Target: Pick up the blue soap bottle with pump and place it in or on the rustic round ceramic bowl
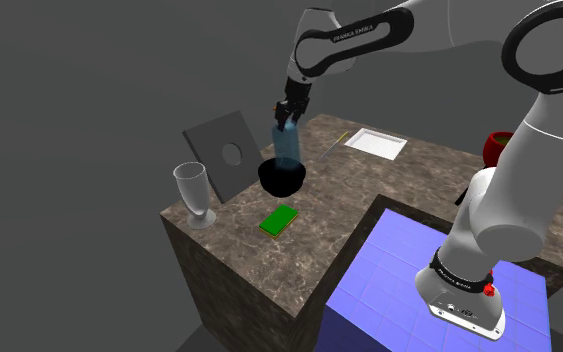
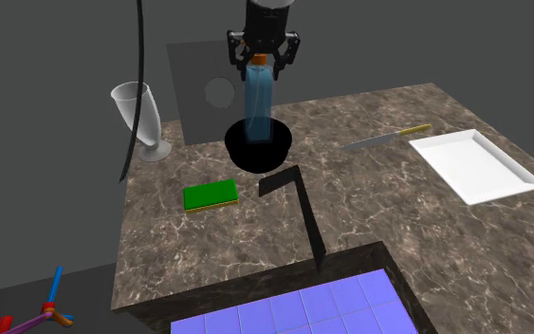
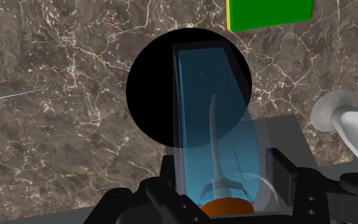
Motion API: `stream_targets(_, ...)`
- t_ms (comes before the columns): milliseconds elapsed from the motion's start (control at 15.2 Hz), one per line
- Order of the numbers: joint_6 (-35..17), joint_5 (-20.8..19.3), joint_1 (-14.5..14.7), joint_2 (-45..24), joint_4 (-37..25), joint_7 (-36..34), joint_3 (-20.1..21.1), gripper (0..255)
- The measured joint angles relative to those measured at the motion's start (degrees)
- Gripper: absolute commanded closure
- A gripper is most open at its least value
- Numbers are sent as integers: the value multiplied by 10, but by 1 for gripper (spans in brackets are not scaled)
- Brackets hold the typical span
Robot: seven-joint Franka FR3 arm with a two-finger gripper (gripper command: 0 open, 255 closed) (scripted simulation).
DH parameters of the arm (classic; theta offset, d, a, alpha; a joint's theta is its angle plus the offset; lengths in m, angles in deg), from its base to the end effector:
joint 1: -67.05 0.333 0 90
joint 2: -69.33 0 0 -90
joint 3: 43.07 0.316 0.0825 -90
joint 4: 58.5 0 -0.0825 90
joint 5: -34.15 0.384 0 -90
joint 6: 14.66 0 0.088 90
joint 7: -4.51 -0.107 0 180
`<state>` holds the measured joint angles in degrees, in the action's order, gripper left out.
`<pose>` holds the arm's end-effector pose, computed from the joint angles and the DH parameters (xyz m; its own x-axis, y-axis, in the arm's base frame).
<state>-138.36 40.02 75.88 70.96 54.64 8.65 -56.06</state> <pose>0.5685 -0.0383 0.5010 0.9751 -0.0570 0.2142 -0.0392 -0.9955 -0.0862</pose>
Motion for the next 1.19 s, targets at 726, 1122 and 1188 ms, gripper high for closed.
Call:
stream_targets(726, -46, 7, 0, -12, 34, 8, 0, 255)
stream_targets(1122, -46, 7, 0, -12, 34, 8, 0, 0)
stream_targets(1188, -46, 7, 0, -12, 34, 8, 0, 0)
